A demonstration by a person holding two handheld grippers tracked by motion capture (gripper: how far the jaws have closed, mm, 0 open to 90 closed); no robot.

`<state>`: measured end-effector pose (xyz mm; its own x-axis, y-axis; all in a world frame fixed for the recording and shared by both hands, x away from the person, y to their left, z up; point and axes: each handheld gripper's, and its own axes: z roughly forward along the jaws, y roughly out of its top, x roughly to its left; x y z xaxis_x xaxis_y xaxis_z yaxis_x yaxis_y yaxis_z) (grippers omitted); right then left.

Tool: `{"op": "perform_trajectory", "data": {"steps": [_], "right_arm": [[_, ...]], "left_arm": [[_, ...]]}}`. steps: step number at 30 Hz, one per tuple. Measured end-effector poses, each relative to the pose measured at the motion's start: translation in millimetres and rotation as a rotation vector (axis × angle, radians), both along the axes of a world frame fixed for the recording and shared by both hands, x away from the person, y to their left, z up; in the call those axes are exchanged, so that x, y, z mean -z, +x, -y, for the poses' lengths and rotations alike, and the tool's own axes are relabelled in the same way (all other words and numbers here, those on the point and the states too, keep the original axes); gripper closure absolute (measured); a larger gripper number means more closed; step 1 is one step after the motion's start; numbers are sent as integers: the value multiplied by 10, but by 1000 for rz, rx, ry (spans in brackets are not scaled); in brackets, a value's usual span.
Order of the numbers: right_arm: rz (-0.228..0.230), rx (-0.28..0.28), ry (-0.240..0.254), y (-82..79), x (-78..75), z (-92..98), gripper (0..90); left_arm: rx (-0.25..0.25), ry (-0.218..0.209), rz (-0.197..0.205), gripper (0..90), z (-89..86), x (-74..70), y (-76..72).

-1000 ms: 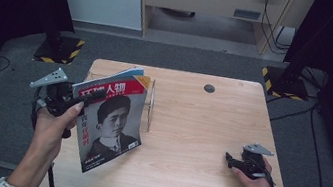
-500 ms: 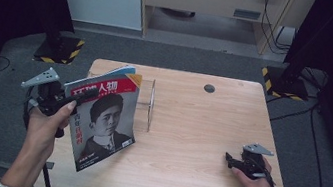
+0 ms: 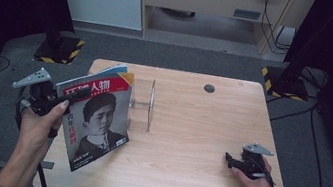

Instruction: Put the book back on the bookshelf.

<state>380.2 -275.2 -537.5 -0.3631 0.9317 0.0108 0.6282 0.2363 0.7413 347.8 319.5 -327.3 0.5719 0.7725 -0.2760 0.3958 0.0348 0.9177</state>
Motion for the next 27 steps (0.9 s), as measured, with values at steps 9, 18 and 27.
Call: {"op": "perform_trajectory", "data": {"steps": [9,18,27], "right_arm": [[1,-2,-3,1,1,2,256],[1,-2,-2,1,1,2,256],[1,-2,-3,0,1,1,256]], "left_arm": [[-18,-4,1,865,-74,-1,-20],[-37,-4,3,864,-162,-1,-48],[-57,-13,6,865,-267,4,-89]]}}
